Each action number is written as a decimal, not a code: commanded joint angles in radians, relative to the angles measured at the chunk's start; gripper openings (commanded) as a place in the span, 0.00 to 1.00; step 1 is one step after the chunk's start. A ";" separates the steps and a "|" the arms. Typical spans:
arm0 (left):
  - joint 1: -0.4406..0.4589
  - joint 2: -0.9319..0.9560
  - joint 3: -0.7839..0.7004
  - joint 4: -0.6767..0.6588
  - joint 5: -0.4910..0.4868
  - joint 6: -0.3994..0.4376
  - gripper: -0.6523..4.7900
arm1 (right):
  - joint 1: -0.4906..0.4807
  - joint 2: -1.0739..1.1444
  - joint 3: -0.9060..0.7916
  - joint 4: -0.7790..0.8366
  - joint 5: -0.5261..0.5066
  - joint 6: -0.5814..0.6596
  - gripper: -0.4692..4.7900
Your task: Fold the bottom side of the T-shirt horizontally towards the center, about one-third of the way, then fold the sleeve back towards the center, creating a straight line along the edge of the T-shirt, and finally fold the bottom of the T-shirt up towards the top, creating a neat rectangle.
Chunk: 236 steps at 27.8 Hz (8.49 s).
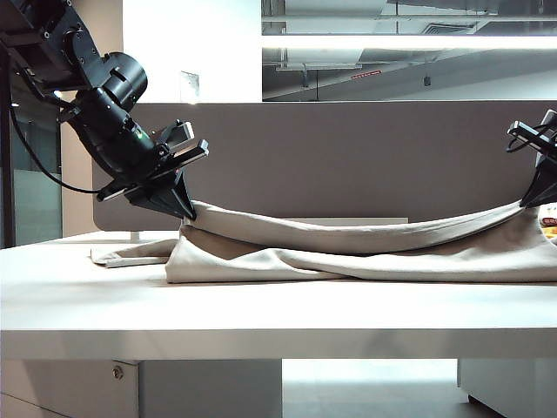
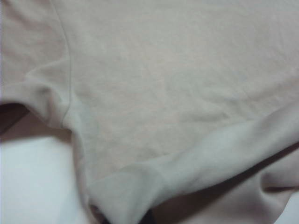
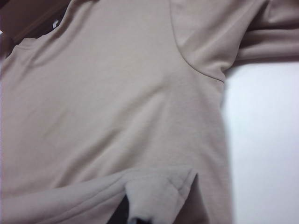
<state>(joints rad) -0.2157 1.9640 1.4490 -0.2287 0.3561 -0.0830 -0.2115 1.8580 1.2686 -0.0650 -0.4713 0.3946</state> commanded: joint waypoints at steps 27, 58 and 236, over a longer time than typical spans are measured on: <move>-0.020 -0.001 0.005 -0.290 0.100 -0.048 1.00 | 0.006 -0.003 0.006 -0.348 -0.003 -0.073 0.64; -0.061 0.050 0.005 -0.295 0.031 -0.023 0.73 | -0.001 0.002 0.006 -0.441 0.077 -0.159 0.60; 0.038 -0.425 -0.401 -0.059 -0.105 -0.092 0.62 | -0.045 -0.301 -0.194 -0.398 0.203 -0.185 0.52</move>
<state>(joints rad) -0.1917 1.5188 1.0241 -0.2630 0.2291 -0.1764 -0.2577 1.5425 1.0561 -0.4782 -0.2630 0.2020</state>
